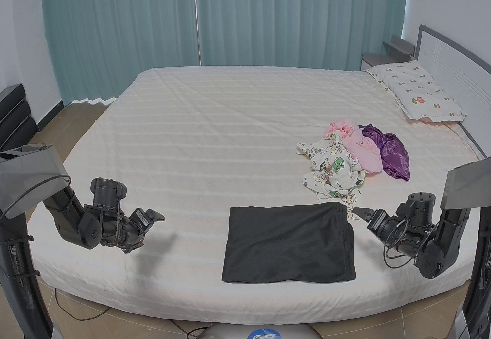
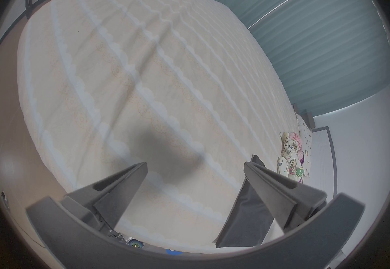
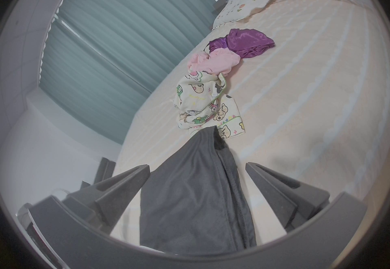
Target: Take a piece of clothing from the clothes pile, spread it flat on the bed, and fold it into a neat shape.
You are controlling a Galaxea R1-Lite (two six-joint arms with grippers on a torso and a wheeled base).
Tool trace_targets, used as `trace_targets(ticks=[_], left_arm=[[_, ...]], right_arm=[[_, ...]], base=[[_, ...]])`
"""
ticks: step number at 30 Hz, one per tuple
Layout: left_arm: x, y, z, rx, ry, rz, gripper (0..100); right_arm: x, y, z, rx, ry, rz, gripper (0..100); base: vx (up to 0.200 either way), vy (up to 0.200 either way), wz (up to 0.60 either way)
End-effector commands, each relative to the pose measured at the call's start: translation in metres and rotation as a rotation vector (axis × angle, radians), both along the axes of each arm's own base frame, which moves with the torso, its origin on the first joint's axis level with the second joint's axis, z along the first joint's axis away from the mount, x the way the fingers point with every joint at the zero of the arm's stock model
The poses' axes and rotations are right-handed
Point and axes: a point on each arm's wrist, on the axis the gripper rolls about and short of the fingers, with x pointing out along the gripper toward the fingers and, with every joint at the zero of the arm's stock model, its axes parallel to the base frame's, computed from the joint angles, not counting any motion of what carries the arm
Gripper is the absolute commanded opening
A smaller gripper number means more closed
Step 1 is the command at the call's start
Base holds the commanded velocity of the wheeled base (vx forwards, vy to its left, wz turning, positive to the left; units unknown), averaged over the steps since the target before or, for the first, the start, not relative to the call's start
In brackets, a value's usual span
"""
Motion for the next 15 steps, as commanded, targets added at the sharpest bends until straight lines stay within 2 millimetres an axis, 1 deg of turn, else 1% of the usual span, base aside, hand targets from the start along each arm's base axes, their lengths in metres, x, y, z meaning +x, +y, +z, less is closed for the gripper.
trace_targets(ticks=[1, 4, 15], left_arm=[[-0.0004, -0.0013, -0.0002, 0.001, 0.001, 0.014, 100], [0.0001, -0.0018, -0.0023, 0.007, 0.002, 0.013, 100], [-0.0005, -0.0017, -0.0027, 0.009, 0.000, 0.015, 100]], right_arm=[[-0.0232, 0.0016, -0.0302, 0.036, 0.149, -0.007, 100], [-0.0243, 0.0059, -0.0291, 0.038, 0.147, 0.008, 100], [-0.0243, 0.0056, -0.0291, 0.040, 0.147, 0.007, 100]], base=[[0.200, 0.000, 0.00], [0.200, 0.000, 0.00], [0.000, 0.000, 0.00]])
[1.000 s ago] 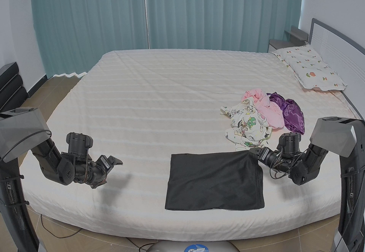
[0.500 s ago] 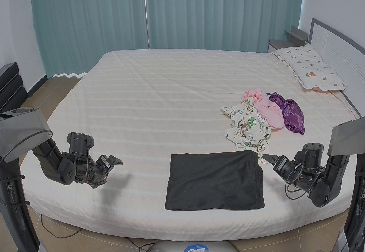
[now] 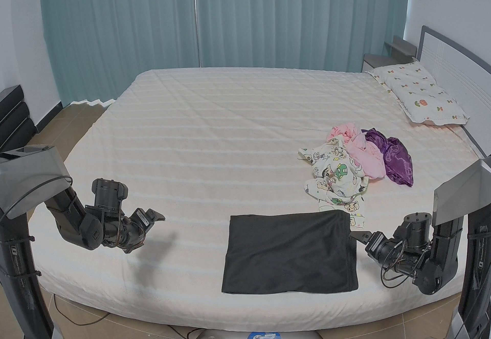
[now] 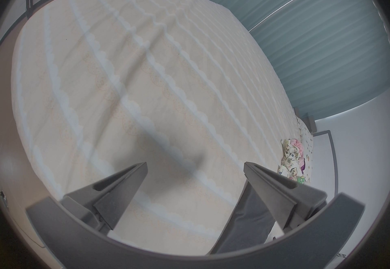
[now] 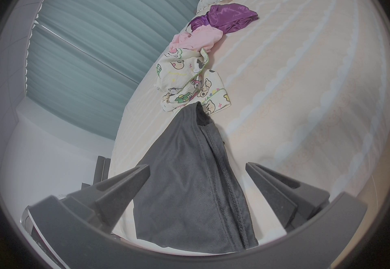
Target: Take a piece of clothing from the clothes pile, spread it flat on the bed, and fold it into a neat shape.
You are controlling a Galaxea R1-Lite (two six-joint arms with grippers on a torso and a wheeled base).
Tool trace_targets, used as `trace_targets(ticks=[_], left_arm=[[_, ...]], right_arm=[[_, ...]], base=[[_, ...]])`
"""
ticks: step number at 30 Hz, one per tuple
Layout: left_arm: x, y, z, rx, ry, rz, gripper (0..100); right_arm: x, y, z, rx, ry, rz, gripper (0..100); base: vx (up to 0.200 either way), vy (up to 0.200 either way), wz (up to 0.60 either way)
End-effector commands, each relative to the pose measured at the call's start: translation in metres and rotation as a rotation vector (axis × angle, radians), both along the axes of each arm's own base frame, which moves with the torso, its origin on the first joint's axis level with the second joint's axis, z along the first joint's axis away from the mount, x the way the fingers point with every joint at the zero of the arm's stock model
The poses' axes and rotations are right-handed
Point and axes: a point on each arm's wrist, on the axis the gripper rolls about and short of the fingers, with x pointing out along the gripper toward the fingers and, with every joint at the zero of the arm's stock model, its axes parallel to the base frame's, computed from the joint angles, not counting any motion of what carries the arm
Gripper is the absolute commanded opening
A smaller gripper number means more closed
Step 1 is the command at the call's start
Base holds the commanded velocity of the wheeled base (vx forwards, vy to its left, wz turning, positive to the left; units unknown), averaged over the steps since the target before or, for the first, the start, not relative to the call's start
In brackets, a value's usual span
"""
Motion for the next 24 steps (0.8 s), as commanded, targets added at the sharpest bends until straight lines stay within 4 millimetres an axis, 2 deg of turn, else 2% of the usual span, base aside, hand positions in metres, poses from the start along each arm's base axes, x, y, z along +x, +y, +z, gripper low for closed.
trace_targets(ticks=[1, 13, 18, 24], left_arm=[[-0.0004, -0.0001, -0.0009, 0.000, 0.003, 0.000, 100], [-0.0005, -0.0006, -0.0009, 0.000, 0.003, -0.002, 100], [-0.0005, -0.0006, -0.0009, 0.000, 0.003, -0.002, 100], [-0.0005, -0.0006, -0.0003, 0.000, 0.002, -0.002, 100]], right_arm=[[0.0005, 0.0003, -0.0006, 0.002, -0.009, 0.001, 100], [0.0002, -0.0007, 0.0021, 0.002, -0.016, -0.003, 100], [0.0007, -0.0010, 0.0022, 0.003, -0.018, -0.005, 100], [0.0014, -0.0009, 0.0024, 0.001, -0.021, -0.005, 100]], base=[[0.000, 0.000, 0.00], [0.000, 0.000, 0.00], [-0.200, 0.000, 0.00], [0.000, 0.000, 0.00]])
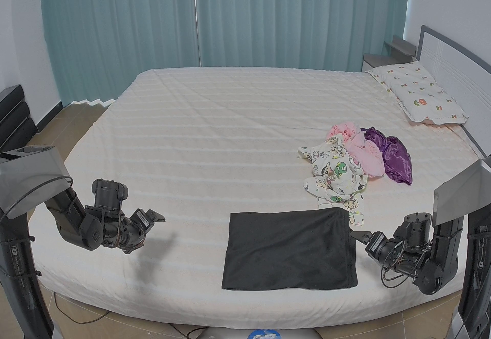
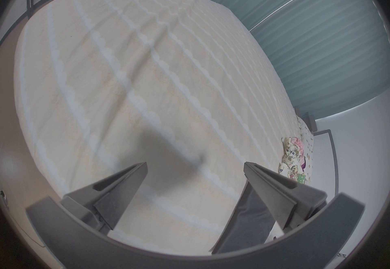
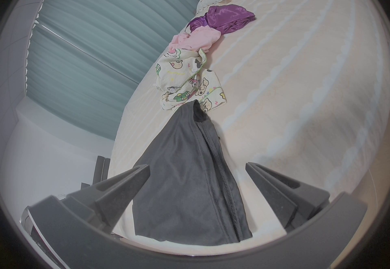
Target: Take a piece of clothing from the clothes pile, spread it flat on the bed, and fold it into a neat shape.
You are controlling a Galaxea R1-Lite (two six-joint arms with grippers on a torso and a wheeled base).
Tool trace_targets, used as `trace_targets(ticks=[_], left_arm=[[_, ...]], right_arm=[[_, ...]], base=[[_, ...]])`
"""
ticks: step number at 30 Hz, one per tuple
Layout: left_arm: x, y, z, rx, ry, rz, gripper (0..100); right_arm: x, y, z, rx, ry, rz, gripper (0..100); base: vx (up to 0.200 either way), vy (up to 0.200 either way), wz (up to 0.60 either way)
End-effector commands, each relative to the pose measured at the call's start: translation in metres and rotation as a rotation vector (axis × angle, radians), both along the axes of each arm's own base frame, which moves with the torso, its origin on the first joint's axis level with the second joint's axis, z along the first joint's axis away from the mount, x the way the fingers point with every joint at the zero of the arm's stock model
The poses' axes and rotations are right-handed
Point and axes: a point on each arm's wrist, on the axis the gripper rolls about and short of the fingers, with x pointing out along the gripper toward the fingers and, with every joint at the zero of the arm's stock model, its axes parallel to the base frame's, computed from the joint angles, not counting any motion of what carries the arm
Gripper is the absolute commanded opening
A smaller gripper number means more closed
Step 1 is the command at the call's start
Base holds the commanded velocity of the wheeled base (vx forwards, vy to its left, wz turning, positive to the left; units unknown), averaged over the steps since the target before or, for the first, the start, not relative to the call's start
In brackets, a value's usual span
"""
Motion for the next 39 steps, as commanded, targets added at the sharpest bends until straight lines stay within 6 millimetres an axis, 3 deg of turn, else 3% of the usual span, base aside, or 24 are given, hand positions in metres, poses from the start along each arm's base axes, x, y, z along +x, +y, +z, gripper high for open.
trace_targets(ticks=[1, 5, 10, 19, 25, 33, 39], left_arm=[[0.000, 0.000, 0.000, 0.001, -0.001, 0.001, 100], [0.000, 0.000, 0.001, 0.008, -0.002, 0.008, 100], [-0.009, -0.016, -0.001, 0.009, 0.017, -0.037, 100], [-0.020, -0.037, 0.001, 0.012, 0.024, -0.107, 100], [-0.021, -0.072, 0.003, 0.023, -0.006, -0.214, 100], [-0.003, -0.093, -0.028, 0.181, -0.032, -0.371, 100], [0.011, -0.102, -0.028, 0.232, -0.144, -0.475, 100]], right_arm=[[0.002, 0.000, 0.002, 0.004, -0.021, 0.000, 100], [0.002, 0.000, 0.002, 0.003, -0.023, 0.000, 100], [0.002, 0.000, 0.002, 0.003, -0.023, 0.000, 100], [0.004, 0.000, 0.003, 0.006, -0.032, -0.002, 100], [0.005, 0.000, 0.003, 0.006, -0.033, -0.002, 100], [0.004, 0.000, 0.002, 0.005, -0.027, -0.002, 100], [0.002, 0.001, -0.002, 0.002, -0.012, 0.008, 100]], base=[[0.000, 0.000, 0.00], [0.000, 0.000, 0.00], [0.000, 0.000, 0.00], [0.000, -0.200, 0.00], [0.000, -0.200, 0.00], [0.000, 0.000, 0.00], [0.000, 0.000, 0.00]])
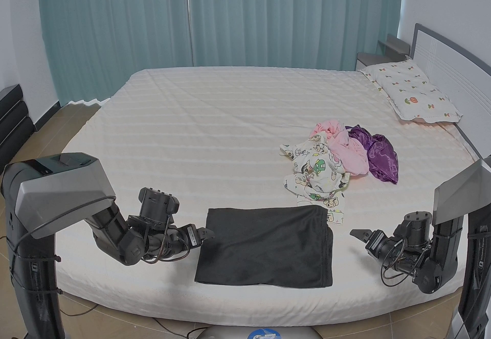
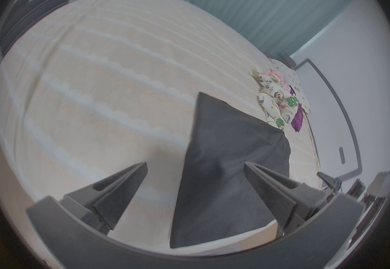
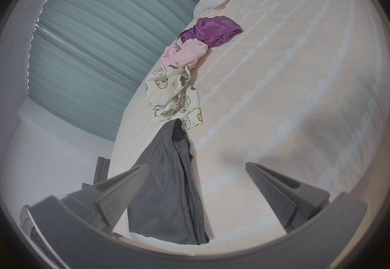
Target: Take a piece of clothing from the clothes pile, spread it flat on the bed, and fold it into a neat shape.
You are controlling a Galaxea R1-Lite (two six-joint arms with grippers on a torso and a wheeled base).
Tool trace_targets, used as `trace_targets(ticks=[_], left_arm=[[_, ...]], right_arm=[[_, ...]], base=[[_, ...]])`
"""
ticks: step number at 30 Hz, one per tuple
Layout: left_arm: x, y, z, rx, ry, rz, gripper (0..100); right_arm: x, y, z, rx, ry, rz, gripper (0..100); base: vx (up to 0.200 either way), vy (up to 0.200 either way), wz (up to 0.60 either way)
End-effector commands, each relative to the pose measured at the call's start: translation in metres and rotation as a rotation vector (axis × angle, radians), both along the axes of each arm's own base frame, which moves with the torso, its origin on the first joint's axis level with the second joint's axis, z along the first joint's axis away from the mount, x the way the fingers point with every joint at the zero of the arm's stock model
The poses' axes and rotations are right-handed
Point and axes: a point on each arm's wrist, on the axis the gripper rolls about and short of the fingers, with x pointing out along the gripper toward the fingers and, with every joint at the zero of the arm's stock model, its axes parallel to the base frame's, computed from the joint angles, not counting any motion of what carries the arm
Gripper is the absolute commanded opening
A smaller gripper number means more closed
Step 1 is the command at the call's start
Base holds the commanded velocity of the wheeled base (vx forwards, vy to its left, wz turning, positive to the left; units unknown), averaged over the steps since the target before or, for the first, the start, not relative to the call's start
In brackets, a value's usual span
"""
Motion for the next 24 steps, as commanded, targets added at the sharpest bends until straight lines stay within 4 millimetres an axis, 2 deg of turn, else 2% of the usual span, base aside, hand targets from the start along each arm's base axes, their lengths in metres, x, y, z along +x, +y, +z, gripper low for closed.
trace_targets(ticks=[1, 4, 13, 23, 24], left_arm=[[0.017, -0.010, -0.020, 0.028, -0.038, -0.076, 100], [0.029, -0.013, -0.023, 0.042, -0.061, -0.100, 100], [0.022, -0.027, -0.025, 0.003, -0.023, -0.185, 100], [0.020, -0.031, -0.028, 0.003, -0.013, -0.199, 100], [0.020, -0.031, -0.028, 0.002, -0.014, -0.199, 0]], right_arm=[[-0.001, 0.002, -0.002, 0.000, -0.002, 0.011, 100], [-0.001, 0.002, -0.002, 0.000, -0.001, 0.009, 100], [0.000, 0.002, -0.002, 0.001, -0.002, 0.008, 100], [0.000, 0.002, -0.002, 0.002, -0.005, 0.008, 100], [0.000, 0.002, -0.002, 0.003, -0.003, 0.007, 100]], base=[[0.000, 0.000, 0.00], [0.000, 0.000, 0.00], [0.000, 0.000, 0.00], [0.000, 0.000, 0.00], [0.000, 0.000, 0.00]])
